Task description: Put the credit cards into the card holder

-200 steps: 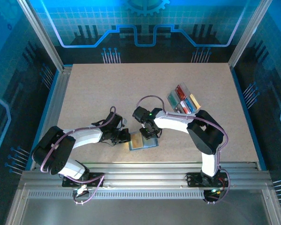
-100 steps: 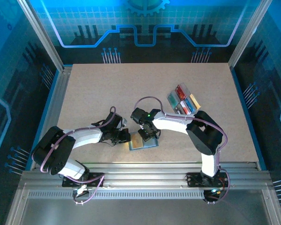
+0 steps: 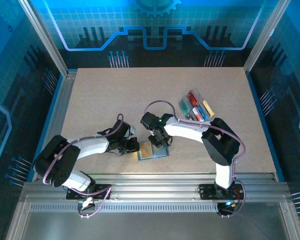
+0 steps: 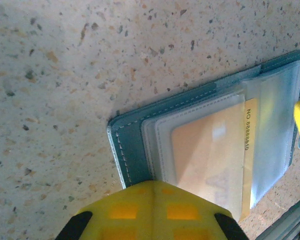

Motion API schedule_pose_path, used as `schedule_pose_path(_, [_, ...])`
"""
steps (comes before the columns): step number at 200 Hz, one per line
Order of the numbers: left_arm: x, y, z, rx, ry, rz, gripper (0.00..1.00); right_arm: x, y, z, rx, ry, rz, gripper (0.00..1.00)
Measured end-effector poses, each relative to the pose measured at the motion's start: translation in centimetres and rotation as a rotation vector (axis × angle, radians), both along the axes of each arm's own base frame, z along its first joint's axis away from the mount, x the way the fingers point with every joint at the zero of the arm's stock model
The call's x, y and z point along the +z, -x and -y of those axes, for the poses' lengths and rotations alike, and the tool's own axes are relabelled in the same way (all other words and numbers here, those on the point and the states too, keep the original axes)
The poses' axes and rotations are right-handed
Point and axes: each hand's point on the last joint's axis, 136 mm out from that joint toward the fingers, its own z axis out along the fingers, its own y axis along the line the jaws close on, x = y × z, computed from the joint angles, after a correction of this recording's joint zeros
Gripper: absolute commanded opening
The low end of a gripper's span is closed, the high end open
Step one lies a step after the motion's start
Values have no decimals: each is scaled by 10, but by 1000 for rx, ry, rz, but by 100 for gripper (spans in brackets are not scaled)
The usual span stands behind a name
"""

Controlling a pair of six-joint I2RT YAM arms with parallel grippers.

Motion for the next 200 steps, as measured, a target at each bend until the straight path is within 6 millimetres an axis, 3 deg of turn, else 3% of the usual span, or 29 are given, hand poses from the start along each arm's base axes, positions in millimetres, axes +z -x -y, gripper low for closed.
schedule_pose_path(40, [0, 0, 0, 0, 0, 0, 0, -1, -8, 0, -7, 3, -1, 24])
schedule_pose_path(79, [0, 0, 0, 0, 0, 0, 0, -14, -5, 3, -5, 26, -29, 28])
schedule_pose_path(125, [0, 0, 0, 0, 0, 0, 0, -15, -5, 4, -7, 30, -32, 29])
schedule_pose_path(200, [0, 0, 0, 0, 1, 1, 0, -18, 0, -3, -32, -8, -55, 11])
